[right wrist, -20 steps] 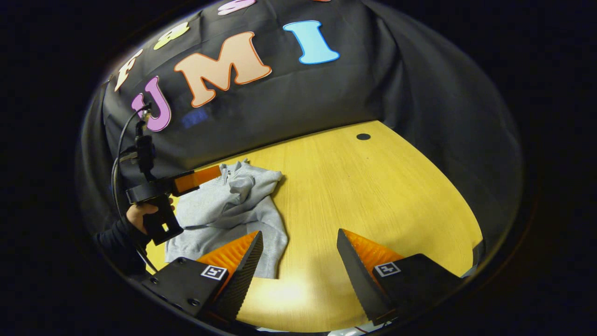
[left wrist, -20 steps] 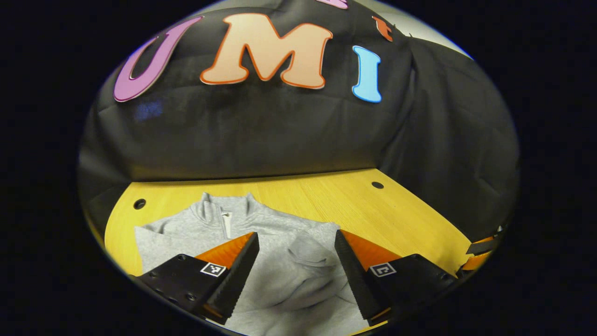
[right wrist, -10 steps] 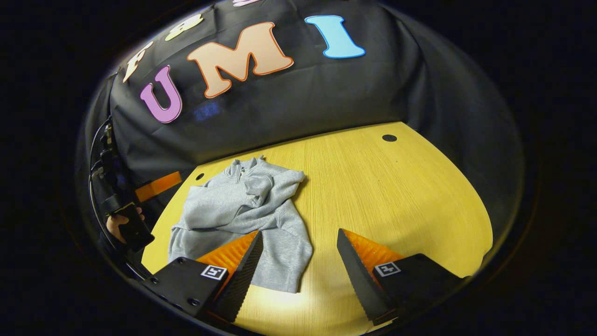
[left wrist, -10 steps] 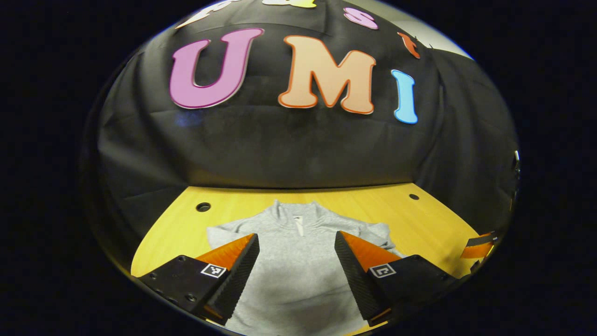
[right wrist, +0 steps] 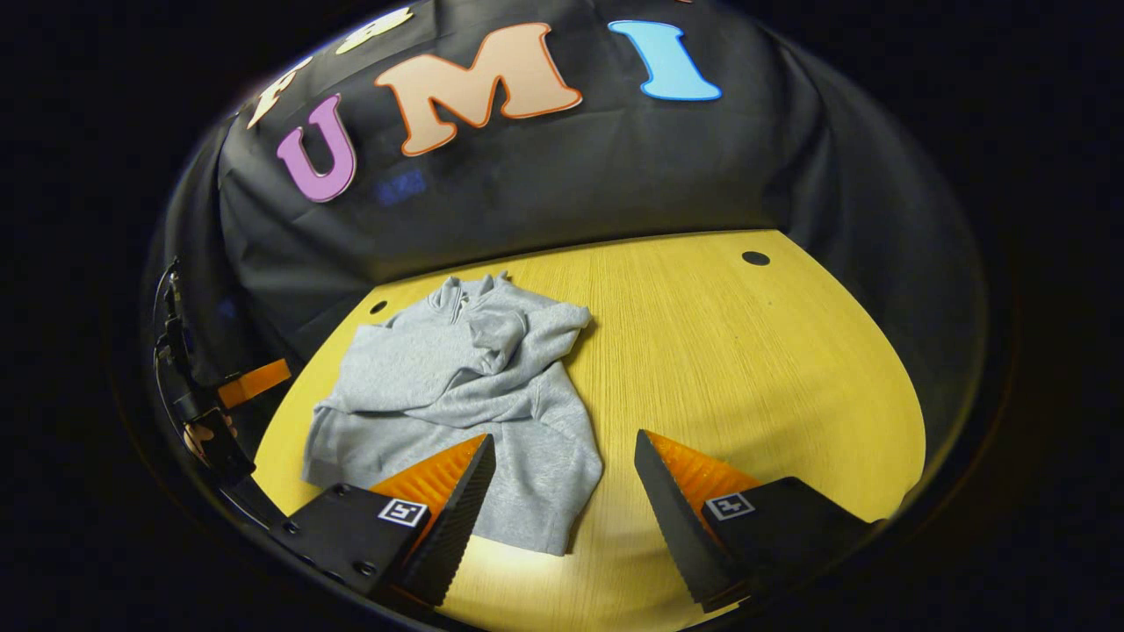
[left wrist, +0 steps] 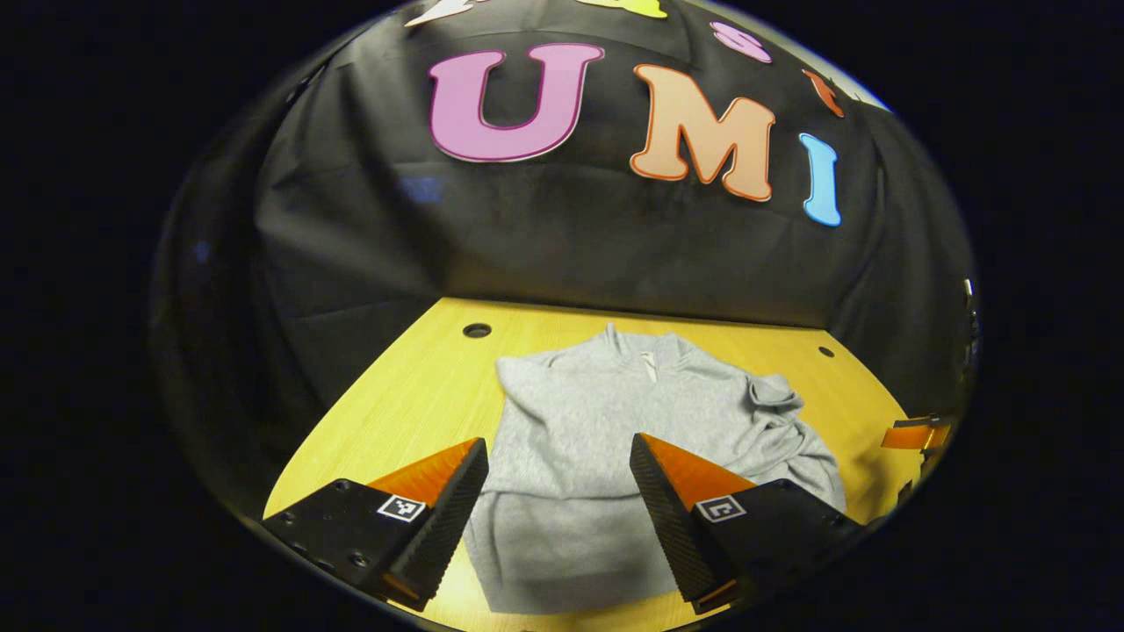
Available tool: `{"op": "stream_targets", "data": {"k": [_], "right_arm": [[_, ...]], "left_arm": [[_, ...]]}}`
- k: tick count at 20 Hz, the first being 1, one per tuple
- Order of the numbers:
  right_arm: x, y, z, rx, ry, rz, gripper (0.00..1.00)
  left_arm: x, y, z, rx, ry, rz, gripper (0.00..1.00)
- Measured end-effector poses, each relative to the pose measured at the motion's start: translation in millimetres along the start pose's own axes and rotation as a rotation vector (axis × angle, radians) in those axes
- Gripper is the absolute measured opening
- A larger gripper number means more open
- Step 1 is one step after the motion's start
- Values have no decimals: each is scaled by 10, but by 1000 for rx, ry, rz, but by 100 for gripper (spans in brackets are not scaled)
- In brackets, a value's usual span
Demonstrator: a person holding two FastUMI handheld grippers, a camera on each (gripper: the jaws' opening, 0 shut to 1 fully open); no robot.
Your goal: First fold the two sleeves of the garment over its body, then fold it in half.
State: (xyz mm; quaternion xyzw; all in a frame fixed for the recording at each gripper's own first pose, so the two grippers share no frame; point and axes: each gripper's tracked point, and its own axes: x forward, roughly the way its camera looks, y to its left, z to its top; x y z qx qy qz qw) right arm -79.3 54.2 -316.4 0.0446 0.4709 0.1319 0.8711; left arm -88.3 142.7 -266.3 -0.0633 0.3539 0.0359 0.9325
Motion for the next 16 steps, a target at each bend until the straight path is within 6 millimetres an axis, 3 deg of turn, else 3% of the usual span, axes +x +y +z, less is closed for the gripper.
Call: {"op": "stream_targets", "data": {"k": [4,8,10,16], "right_arm": [[76,136,-218,-47,39,10,99],[112,199,-461,-74,83,7,99],[114,195,-570,-88,105,-1,96],[193,171,-772,-102,151,-31,99]], "left_arm": [[-139,110,-542,-4,87,17,95],[-190,148,-927,-18,161,18,95],[-199,189,-1068,-1,190,28,96],[-211,255,-1377,-4,265,41,96]]}}
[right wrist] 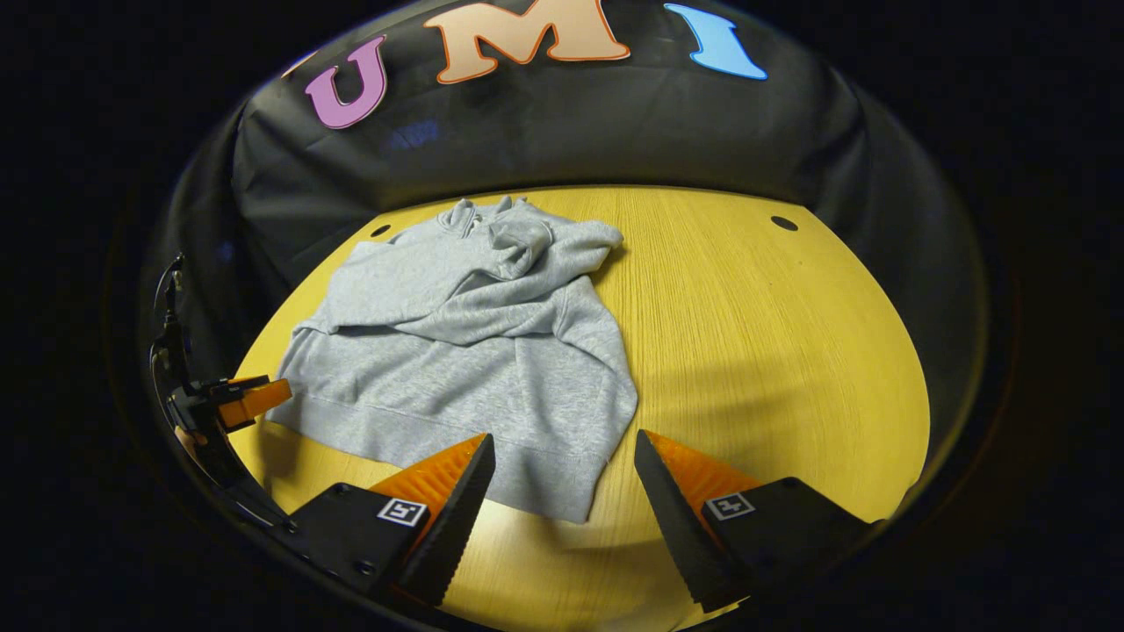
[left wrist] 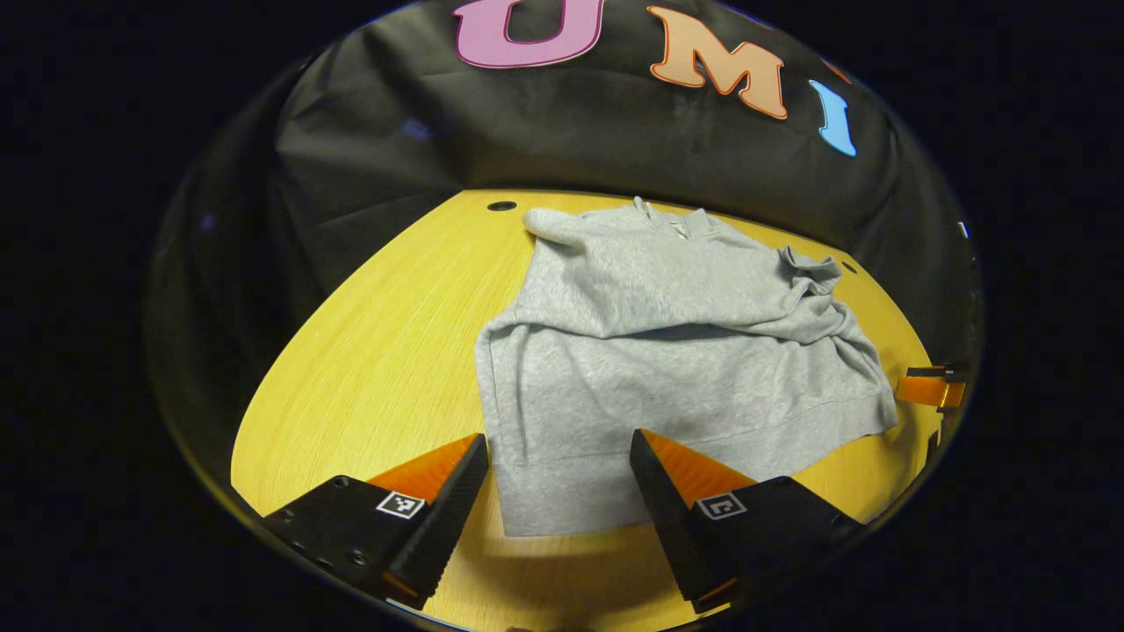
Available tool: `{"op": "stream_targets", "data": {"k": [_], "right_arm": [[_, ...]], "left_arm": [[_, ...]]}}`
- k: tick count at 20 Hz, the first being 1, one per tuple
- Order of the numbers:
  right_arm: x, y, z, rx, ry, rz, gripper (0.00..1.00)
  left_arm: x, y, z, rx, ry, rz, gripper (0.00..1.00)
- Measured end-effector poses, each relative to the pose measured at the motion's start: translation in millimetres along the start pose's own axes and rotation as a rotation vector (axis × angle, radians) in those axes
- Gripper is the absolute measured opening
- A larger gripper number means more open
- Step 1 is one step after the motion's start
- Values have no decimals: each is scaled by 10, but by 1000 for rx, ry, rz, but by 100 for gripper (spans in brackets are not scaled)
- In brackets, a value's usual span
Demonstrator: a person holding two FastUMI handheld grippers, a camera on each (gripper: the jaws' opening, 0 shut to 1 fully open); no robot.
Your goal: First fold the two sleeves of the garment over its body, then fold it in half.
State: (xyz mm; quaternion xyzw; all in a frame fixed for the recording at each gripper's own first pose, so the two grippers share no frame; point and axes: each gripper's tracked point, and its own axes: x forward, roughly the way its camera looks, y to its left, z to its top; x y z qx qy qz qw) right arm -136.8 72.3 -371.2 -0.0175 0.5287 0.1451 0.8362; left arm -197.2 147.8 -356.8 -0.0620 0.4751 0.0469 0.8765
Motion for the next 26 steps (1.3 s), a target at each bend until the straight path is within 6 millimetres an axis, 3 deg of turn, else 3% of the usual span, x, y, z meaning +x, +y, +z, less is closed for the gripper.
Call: {"op": "stream_targets", "data": {"k": [1,2,8,10,13,14,16,18,19,21,23,25,26], "right_arm": [[23,4,-22,-5,8,-5,96],[43,9,-51,-12,15,-9,99],[177,8,-316,-72,93,-45,96],[179,35,-316,-74,96,-36,100],[171,35,-332,-80,119,-39,93],[176,36,-332,-75,130,-41,98],[176,37,-332,-71,140,-45,93],[175,46,-335,-80,143,-44,98],[177,50,-334,-88,147,-42,92],[179,79,-334,-82,153,-37,92],[182,132,-343,-81,154,-30,82],[186,185,-353,-74,152,-28,68],[188,183,-352,-74,150,-32,57]], "left_arm": [[4,1,-54,-7,15,5,96],[4,2,-95,-12,25,12,96],[19,-13,-78,-3,6,14,97],[20,-16,-87,4,5,5,97],[29,-17,-73,12,-3,-5,97],[26,-16,-88,10,-2,-2,97],[39,-22,-86,12,-4,2,95],[31,-22,-80,12,-3,6,95],[43,-30,-76,11,-1,7,95],[51,-35,-71,14,2,7,94],[56,-62,-60,14,7,-5,90],[75,-111,-47,4,6,-17,72],[79,-150,-41,0,6,-24,56]]}}
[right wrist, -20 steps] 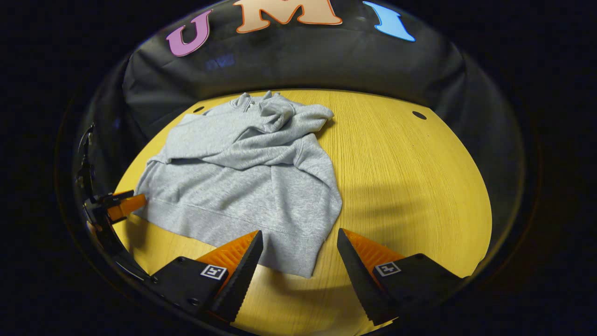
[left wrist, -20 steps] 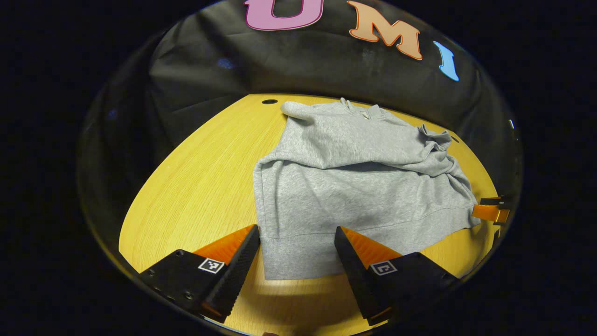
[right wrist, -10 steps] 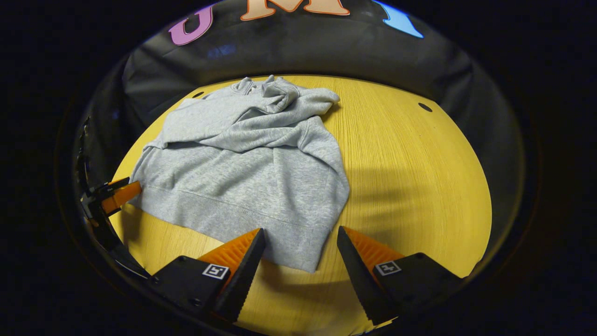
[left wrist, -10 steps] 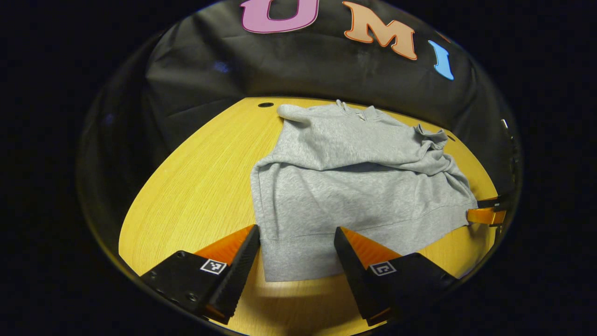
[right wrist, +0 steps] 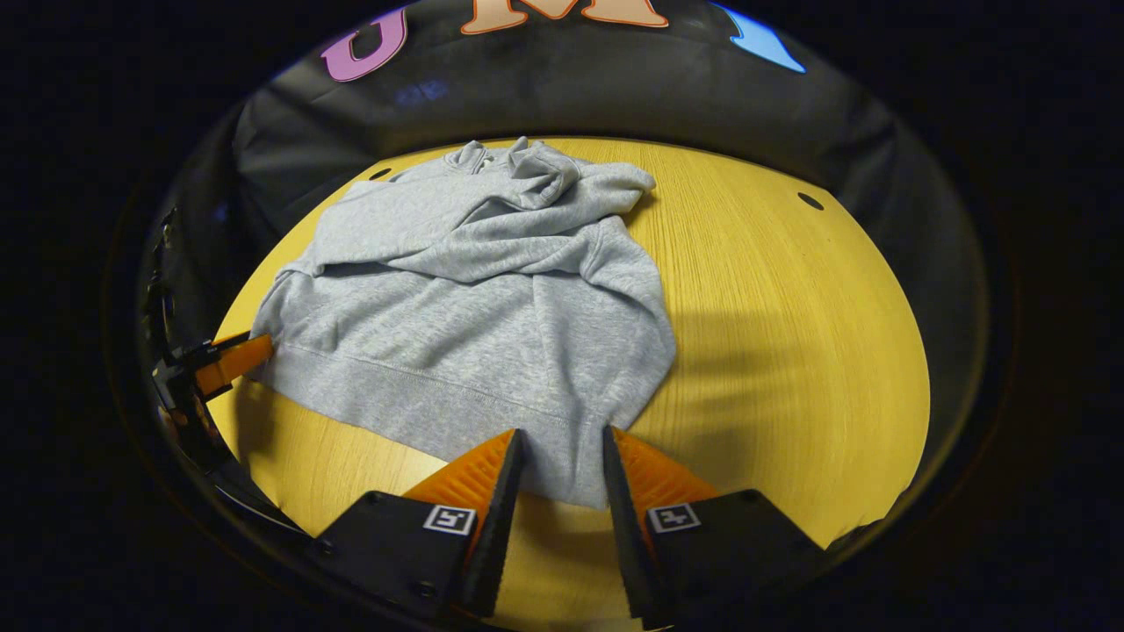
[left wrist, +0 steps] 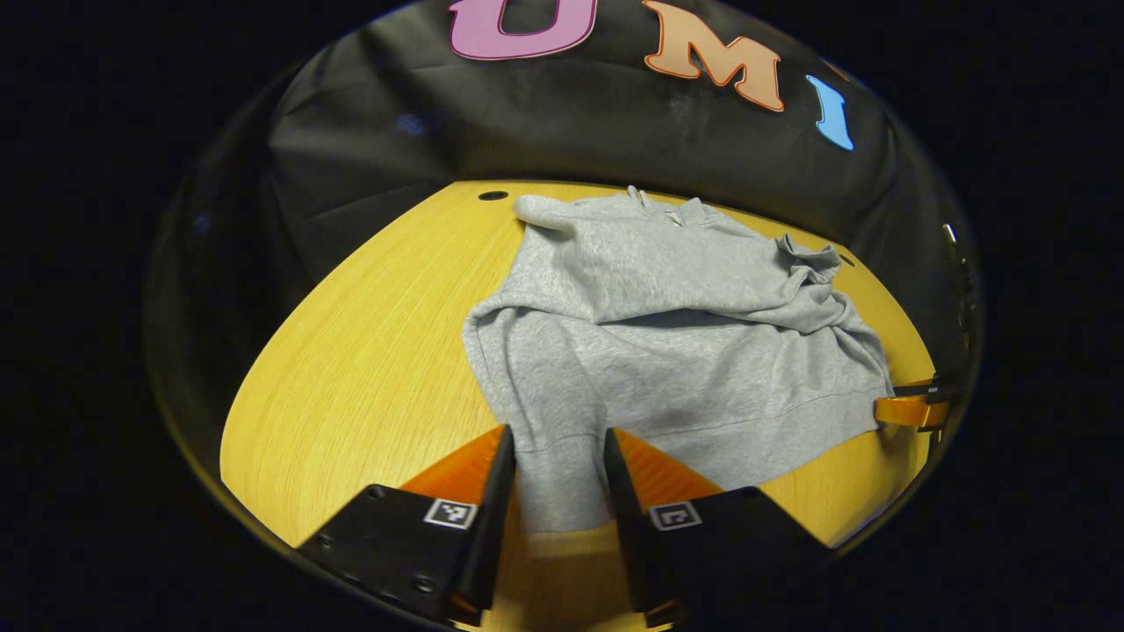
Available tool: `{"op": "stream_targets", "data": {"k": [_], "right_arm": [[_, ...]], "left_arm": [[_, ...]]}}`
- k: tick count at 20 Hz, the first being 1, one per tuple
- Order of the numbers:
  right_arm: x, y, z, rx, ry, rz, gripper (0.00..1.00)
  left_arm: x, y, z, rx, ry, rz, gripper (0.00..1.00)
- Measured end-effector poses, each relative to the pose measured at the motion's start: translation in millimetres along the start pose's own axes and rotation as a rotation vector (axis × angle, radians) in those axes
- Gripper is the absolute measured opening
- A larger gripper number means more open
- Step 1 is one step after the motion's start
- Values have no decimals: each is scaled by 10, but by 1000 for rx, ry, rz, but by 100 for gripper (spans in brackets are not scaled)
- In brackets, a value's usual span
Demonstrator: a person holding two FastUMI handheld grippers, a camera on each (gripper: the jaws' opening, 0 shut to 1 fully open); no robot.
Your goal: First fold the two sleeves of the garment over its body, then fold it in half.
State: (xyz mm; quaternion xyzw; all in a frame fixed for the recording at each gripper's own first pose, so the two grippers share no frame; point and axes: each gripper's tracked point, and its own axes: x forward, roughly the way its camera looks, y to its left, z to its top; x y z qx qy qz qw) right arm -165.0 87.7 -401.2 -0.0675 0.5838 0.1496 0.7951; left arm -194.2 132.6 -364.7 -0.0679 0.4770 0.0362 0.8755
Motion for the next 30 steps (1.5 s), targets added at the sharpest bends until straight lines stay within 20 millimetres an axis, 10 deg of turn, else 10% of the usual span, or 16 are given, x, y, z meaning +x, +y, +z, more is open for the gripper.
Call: {"op": "stream_targets", "data": {"k": [3,4,10,24,30], "right_arm": [[7,60,-1,39,17,27,55],[14,93,37,63,-2,40,31],[26,94,31,96,6,70,5],[-89,96,74,231,91,141,5],[-333,179,383,232,34,206,5]], "left_arm": [[30,-96,18,-23,-6,-20,24],[42,-100,19,-32,-6,-25,15],[29,-123,25,-83,34,-42,0],[-14,-132,-5,-28,145,-88,0],[-127,-218,244,-89,137,-114,0]]}}
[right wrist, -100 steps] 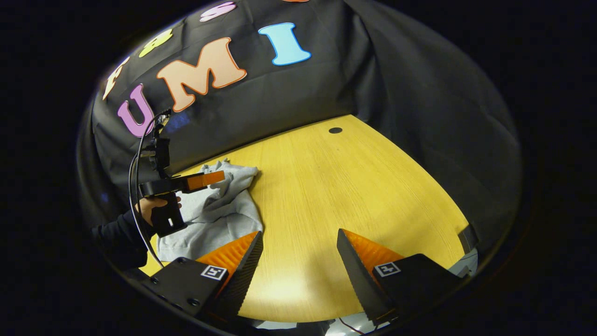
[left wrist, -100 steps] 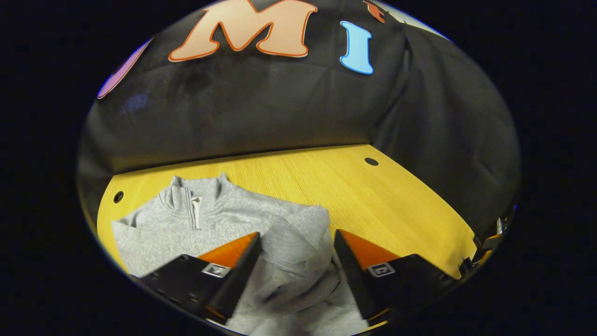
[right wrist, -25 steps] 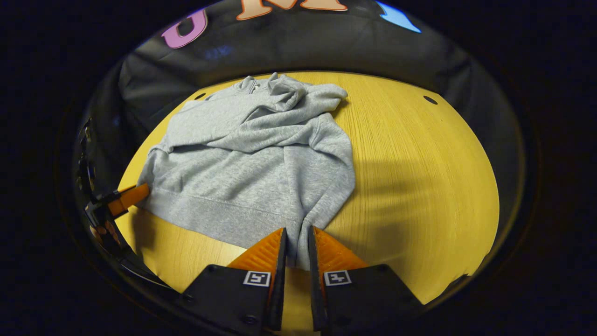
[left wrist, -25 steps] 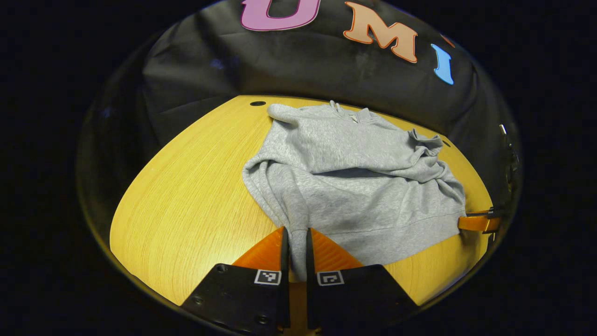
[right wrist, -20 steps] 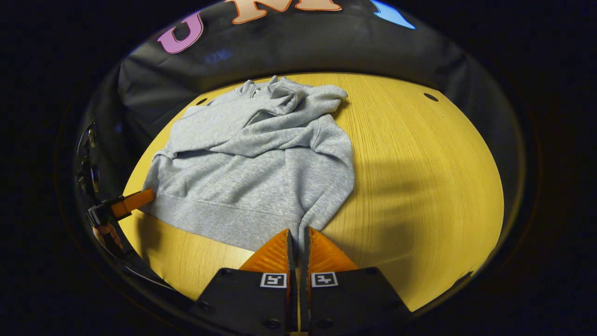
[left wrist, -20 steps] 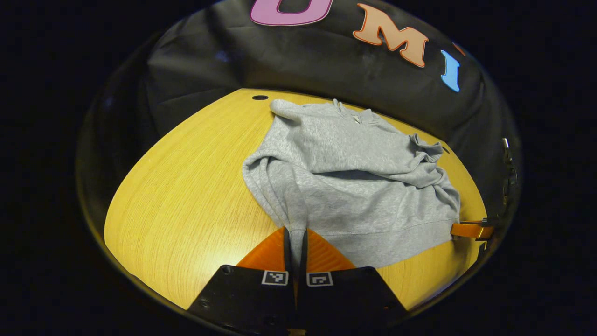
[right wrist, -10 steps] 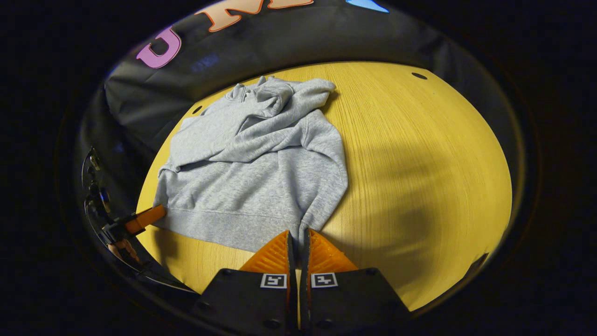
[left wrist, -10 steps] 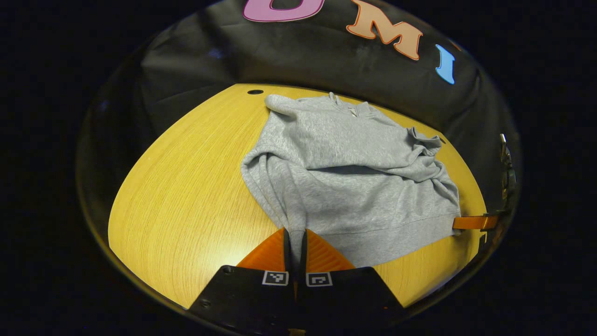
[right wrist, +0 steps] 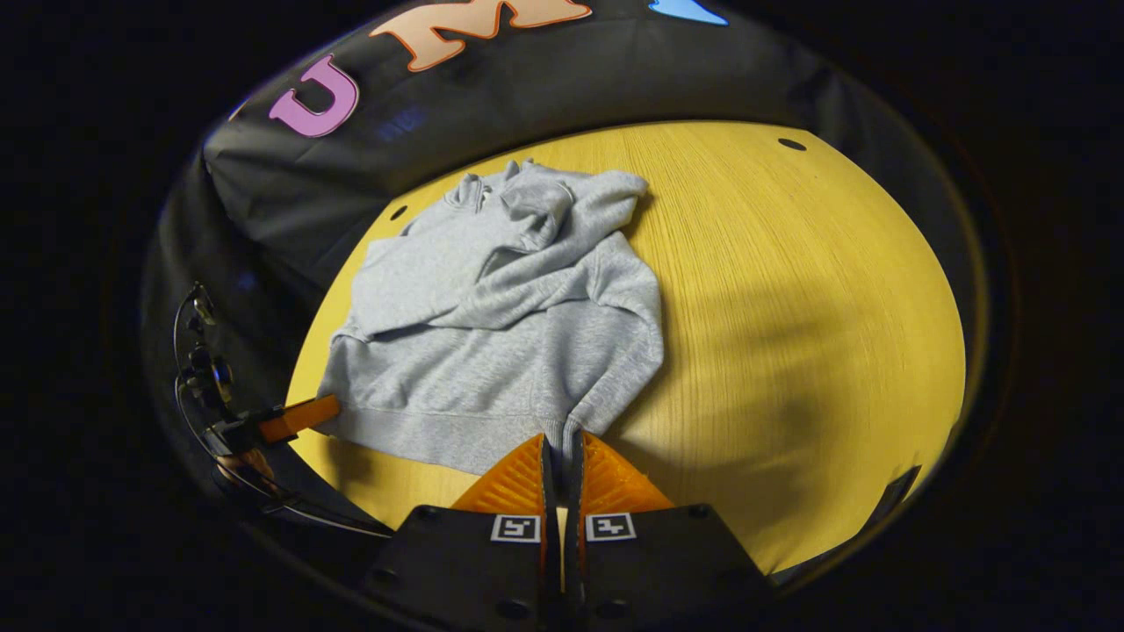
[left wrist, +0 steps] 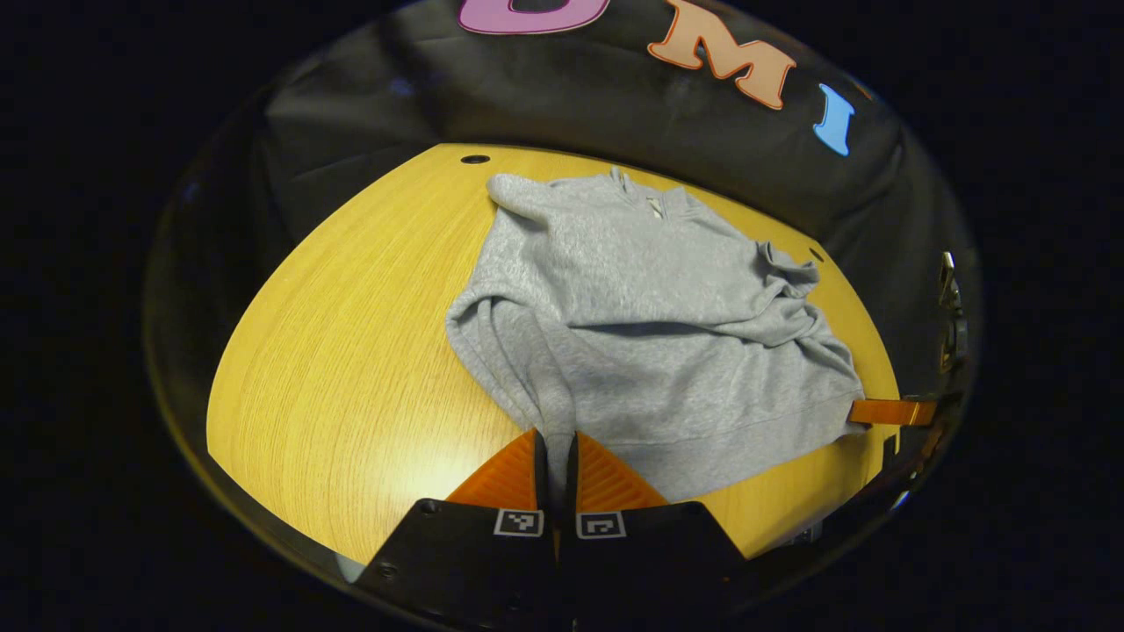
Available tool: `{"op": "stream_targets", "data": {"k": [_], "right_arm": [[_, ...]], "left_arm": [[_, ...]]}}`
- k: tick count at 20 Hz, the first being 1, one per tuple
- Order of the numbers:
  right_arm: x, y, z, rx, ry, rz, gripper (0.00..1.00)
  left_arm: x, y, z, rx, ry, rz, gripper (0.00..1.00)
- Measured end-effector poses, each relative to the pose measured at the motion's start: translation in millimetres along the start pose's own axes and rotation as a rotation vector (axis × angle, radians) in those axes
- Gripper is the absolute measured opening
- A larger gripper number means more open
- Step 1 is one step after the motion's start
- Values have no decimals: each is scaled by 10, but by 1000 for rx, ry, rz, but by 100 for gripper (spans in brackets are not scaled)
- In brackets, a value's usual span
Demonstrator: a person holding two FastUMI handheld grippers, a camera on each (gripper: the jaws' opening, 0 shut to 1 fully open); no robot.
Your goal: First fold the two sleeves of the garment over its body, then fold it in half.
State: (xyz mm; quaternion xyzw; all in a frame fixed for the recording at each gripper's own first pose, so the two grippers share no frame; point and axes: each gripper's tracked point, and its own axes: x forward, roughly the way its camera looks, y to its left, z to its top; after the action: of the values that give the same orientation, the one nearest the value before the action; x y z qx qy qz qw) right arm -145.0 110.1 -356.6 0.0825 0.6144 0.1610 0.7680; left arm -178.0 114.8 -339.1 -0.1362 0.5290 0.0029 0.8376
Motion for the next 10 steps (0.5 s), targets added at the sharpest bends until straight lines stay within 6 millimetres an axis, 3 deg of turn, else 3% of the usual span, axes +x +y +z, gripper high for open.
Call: {"op": "stream_targets", "data": {"k": [6,10], "right_arm": [[-247,234,479,60,-78,98,5],[-322,306,800,114,-111,142,5]], "left_arm": [[-212,-99,557,-34,-93,-36,0],[-240,-113,804,-59,-113,-54,0]]}}
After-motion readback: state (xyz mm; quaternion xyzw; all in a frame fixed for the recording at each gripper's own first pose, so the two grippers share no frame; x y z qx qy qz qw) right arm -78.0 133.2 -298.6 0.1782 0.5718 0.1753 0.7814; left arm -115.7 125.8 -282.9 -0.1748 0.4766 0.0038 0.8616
